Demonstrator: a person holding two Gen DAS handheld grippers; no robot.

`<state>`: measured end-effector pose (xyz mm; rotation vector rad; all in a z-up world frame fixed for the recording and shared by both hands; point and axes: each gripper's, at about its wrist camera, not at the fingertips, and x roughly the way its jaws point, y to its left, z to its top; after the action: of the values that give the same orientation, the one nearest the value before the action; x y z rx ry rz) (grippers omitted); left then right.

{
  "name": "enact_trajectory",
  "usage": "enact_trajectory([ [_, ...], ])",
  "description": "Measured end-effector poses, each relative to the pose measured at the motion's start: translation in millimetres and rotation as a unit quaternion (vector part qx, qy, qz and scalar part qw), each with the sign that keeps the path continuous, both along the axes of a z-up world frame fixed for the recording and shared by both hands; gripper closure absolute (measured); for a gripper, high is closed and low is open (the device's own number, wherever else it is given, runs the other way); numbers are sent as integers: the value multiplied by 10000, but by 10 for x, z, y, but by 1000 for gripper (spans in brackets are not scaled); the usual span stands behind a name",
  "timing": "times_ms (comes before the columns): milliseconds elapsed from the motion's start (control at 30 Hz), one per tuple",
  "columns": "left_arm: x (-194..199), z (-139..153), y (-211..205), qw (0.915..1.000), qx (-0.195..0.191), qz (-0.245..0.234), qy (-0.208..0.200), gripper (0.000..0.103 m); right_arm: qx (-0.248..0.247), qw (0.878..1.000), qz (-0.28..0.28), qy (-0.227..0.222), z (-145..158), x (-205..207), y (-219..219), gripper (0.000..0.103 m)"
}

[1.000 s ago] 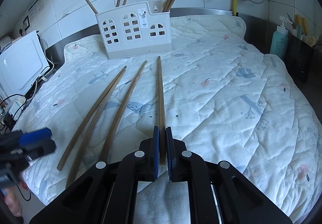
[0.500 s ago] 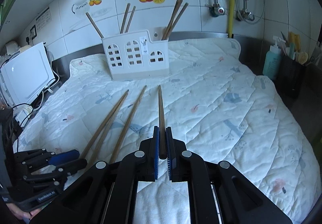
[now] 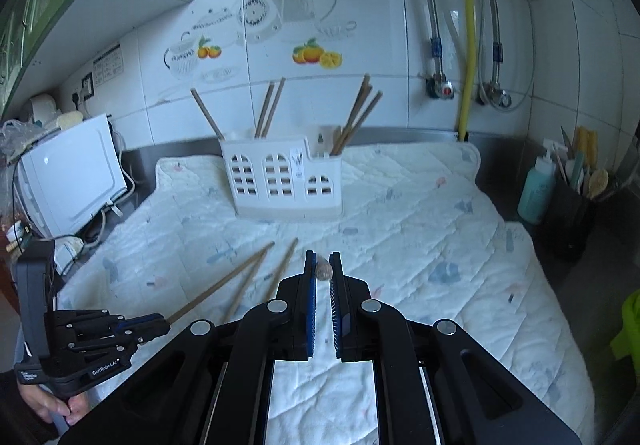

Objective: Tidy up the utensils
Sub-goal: 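Carry both chopsticks up over the white holder with both grippers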

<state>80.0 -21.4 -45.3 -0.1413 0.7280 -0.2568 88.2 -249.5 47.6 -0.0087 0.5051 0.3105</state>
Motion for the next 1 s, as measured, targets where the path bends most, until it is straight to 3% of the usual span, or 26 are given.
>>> enact_trajectory([
  [267, 143, 323, 201, 9986, -181, 160, -464, 98, 153, 9990, 392, -115, 541, 317, -91, 97],
  [733, 498, 855, 369, 9942, -572, 58, -908, 98, 379, 9960, 738, -318, 1475, 1162, -72, 97],
  [1000, 675, 1037, 356, 9931, -517, -129, -1042, 98, 194, 9979, 551, -263, 1519, 1698, 140, 97],
])
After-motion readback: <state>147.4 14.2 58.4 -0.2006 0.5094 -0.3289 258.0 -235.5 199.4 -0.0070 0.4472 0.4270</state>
